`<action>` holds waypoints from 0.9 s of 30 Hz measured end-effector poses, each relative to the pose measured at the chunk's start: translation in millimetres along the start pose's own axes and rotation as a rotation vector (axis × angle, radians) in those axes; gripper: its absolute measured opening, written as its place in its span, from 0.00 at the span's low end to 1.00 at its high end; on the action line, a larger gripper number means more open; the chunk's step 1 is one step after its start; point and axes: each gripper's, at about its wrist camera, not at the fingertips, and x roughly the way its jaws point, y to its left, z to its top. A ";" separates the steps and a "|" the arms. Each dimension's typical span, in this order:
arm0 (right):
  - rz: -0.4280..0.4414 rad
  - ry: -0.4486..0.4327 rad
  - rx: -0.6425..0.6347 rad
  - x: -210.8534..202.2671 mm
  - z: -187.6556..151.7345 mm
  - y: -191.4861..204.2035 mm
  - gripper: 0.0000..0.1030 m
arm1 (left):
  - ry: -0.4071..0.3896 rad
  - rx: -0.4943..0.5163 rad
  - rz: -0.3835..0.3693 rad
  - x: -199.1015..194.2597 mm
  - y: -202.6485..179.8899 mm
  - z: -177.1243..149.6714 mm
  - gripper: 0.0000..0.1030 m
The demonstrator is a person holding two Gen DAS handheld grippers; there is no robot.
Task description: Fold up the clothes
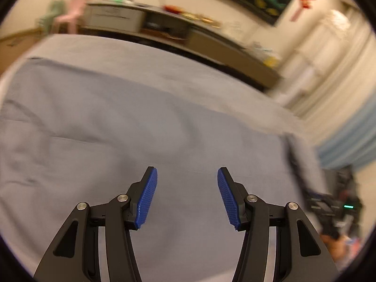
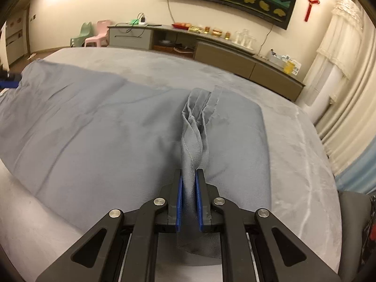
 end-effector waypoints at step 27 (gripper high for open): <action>0.261 0.116 0.297 18.9 -23.6 -108.8 0.13 | 0.228 0.356 0.058 188.7 -252.1 -52.4 0.58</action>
